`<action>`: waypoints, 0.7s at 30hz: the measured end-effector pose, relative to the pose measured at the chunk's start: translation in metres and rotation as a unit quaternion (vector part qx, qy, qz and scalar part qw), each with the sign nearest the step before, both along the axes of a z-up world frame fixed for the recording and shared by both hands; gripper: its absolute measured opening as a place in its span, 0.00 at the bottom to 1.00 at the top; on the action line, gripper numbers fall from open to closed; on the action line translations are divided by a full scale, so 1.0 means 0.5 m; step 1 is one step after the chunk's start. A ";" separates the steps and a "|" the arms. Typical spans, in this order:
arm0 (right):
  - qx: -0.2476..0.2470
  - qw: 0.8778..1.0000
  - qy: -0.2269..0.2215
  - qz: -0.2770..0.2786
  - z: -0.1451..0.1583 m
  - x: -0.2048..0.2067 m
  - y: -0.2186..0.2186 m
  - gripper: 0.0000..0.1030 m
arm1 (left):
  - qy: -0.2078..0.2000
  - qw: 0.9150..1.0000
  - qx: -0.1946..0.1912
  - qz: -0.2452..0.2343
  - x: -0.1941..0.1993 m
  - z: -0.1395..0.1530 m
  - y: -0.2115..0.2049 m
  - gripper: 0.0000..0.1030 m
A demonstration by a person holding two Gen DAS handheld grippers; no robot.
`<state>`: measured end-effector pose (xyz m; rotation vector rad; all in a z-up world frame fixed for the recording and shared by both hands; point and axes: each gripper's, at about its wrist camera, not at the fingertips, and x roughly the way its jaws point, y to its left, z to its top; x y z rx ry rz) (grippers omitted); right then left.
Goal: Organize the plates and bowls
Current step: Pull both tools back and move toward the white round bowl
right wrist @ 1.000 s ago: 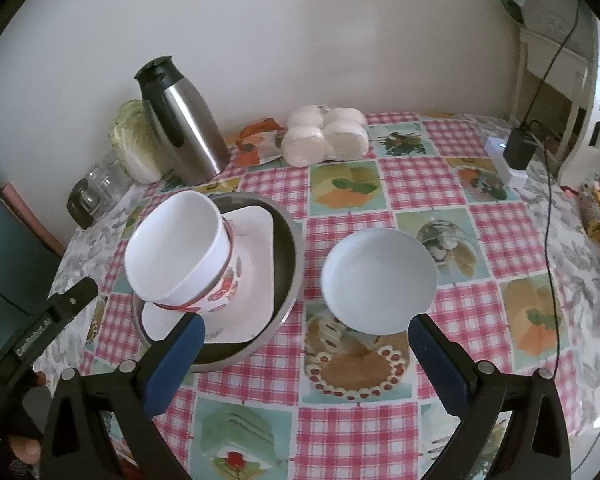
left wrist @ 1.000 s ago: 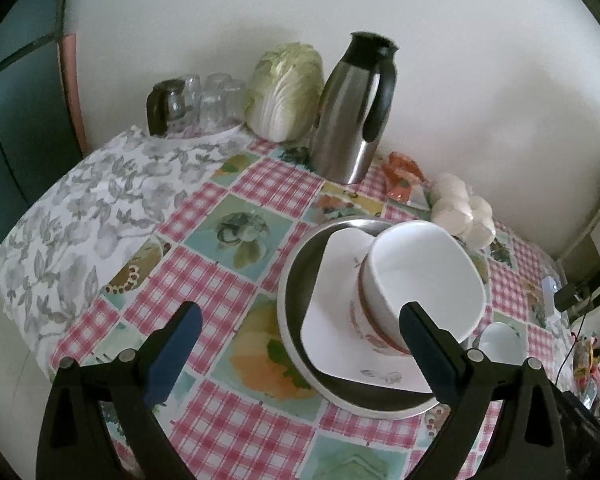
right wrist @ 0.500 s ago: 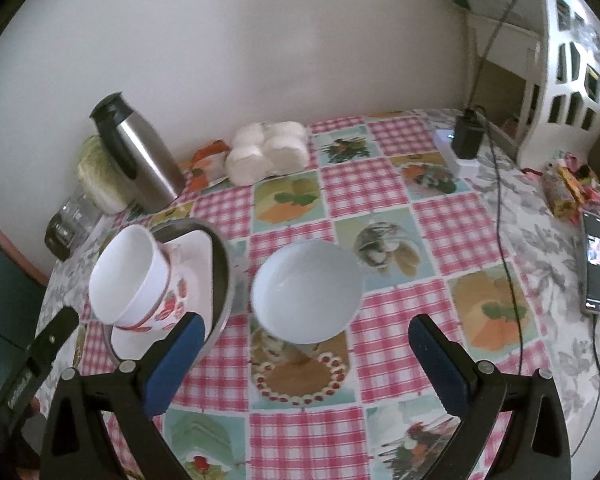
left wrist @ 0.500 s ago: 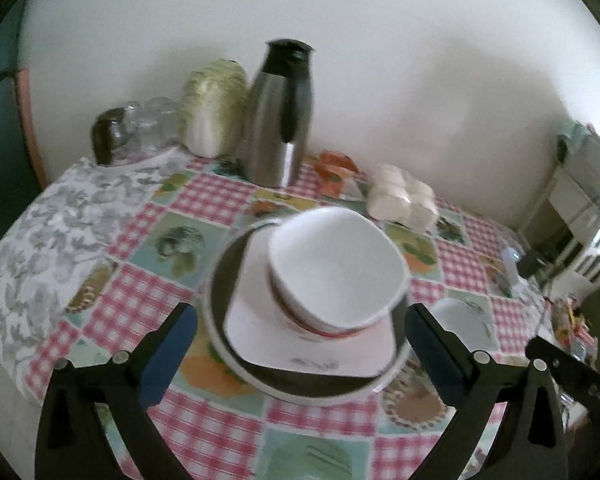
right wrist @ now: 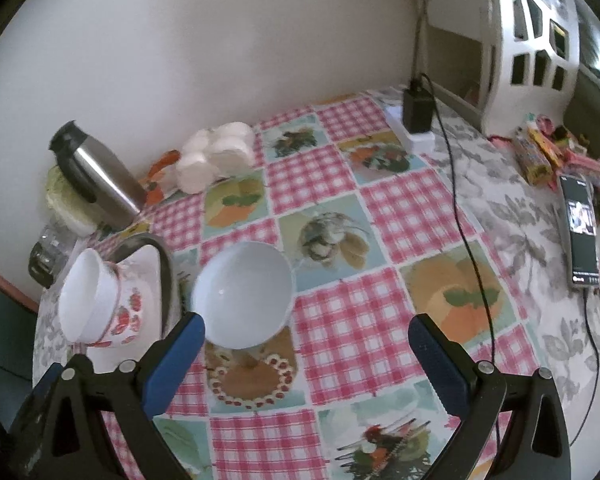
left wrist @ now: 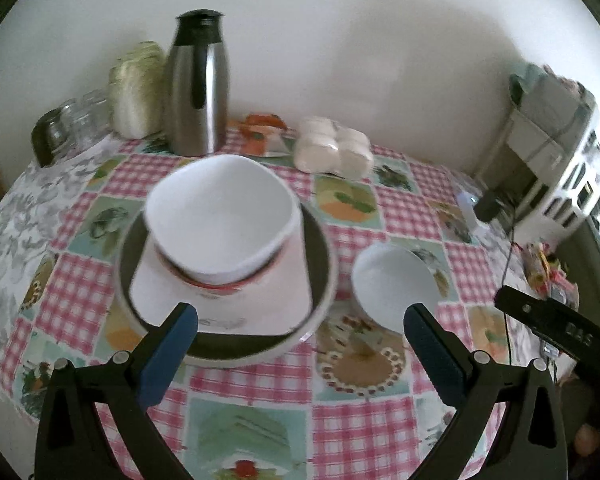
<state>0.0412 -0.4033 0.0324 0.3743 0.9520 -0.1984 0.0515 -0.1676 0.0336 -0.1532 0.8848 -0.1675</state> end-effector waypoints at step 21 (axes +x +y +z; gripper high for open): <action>0.039 0.998 0.050 -0.006 -0.093 0.025 -0.048 1.00 | 0.112 0.991 -0.063 -0.023 0.040 -0.086 -0.086 0.85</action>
